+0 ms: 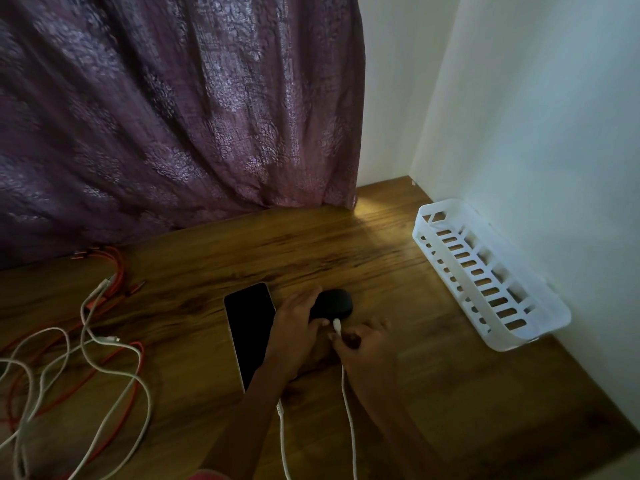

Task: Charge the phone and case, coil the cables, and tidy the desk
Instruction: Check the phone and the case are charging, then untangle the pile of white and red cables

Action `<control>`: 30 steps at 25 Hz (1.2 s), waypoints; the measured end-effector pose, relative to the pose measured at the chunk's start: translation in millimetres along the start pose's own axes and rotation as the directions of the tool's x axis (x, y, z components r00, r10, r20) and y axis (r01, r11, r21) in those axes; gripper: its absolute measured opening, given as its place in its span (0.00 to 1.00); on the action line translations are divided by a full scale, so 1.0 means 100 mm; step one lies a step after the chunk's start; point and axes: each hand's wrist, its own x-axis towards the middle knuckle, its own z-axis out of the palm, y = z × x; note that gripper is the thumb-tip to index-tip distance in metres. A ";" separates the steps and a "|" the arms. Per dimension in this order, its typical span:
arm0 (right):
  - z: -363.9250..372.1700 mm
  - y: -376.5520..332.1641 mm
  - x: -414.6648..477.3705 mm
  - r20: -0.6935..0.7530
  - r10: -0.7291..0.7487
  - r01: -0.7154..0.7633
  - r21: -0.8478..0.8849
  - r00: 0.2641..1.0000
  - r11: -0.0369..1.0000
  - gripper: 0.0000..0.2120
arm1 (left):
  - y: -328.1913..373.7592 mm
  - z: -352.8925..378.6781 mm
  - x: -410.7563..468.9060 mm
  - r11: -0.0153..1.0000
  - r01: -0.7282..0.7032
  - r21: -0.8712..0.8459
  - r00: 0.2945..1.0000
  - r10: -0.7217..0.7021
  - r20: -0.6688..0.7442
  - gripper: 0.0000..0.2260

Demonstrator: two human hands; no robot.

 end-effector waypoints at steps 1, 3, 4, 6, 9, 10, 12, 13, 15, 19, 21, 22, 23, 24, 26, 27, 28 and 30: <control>0.01 0.00 0.01 -0.005 0.011 -0.011 -0.015 1.000 1.000 0.17 | 0.00 0.00 0.01 1.000 -0.003 0.002 1.000 0.003 -0.004 0.24; 0.03 0.00 0.01 -0.035 0.018 -0.019 -0.025 0.999 1.000 0.14 | -0.01 0.00 0.02 1.000 -0.009 0.008 1.000 0.009 -0.007 0.23; 0.04 -0.01 0.01 -0.061 0.012 -0.014 -0.026 0.998 1.000 0.13 | -0.01 0.00 0.03 1.000 -0.008 0.005 1.000 0.008 -0.009 0.23; 0.05 -0.03 0.01 -0.103 -0.001 -0.003 -0.035 0.995 0.999 0.12 | -0.02 0.02 0.03 1.000 -0.003 -0.007 1.000 0.003 -0.010 0.23; 0.08 -0.03 0.00 -0.138 -0.013 0.008 -0.043 0.990 0.999 0.12 | -0.03 0.03 0.03 1.000 -0.003 -0.029 1.000 0.002 -0.017 0.23; 0.09 -0.03 0.00 -0.140 -0.008 0.001 -0.044 0.990 0.999 0.11 | -0.03 0.03 0.03 0.999 -0.002 -0.032 1.000 0.001 -0.018 0.23; 0.10 -0.03 0.01 -0.143 -0.005 -0.002 -0.042 0.990 0.999 0.11 | -0.02 0.04 0.02 0.999 0.000 -0.035 1.000 -0.001 -0.027 0.23; 0.10 -0.03 0.01 -0.146 -0.009 0.004 -0.040 0.989 0.999 0.11 | -0.02 0.04 0.02 0.999 0.001 -0.039 1.000 -0.002 -0.029 0.23; 0.08 -0.04 0.01 -0.140 -0.016 0.011 -0.039 0.990 0.999 0.12 | -0.02 0.03 0.03 0.999 -0.003 -0.034 1.000 0.002 -0.023 0.23; 0.05 -0.06 0.02 -0.110 0.012 -0.015 -0.030 0.994 0.999 0.15 | -0.01 0.02 0.03 1.000 -0.003 -0.017 1.000 0.003 -0.004 0.24; 0.01 -0.10 0.04 -0.086 0.034 -0.037 -0.039 0.996 0.999 0.14 | 0.00 0.01 0.03 1.000 0.004 -0.007 1.000 -0.004 0.003 0.25; -0.01 -0.11 0.04 -0.071 0.043 -0.046 -0.041 0.997 0.998 0.13 | 0.00 0.01 0.03 1.000 0.011 -0.001 1.000 -0.011 0.012 0.26; -0.03 -0.11 0.03 -0.052 0.050 -0.052 -0.037 0.997 0.998 0.12 | 0.01 0.01 0.01 1.000 0.018 0.005 0.999 -0.018 0.027 0.27; -0.05 -0.11 0.03 -0.023 0.064 -0.065 -0.024 0.998 0.998 0.12 | 0.02 0.00 -0.01 1.000 0.028 0.009 0.999 -0.029 0.041 0.29; -0.07 -0.08 0.01 0.024 0.086 -0.086 0.017 0.996 0.996 0.11 | 0.04 -0.01 -0.06 0.999 0.047 0.009 0.998 -0.047 0.048 0.30; -0.07 -0.05 0.00 0.032 0.093 -0.095 0.044 0.995 0.995 0.10 | 0.05 -0.02 -0.09 0.999 0.045 0.007 0.998 -0.046 0.034 0.30; -0.09 -0.05 -0.02 0.029 0.105 -0.107 0.060 0.994 0.992 0.10 | 0.06 -0.03 -0.13 0.999 0.035 0.007 0.999 -0.035 0.010 0.30; -0.13 -0.07 -0.05 0.012 0.120 -0.121 0.069 0.993 0.990 0.13 | 0.06 -0.06 -0.22 1.000 -0.002 0.018 0.999 0.003 -0.045 0.29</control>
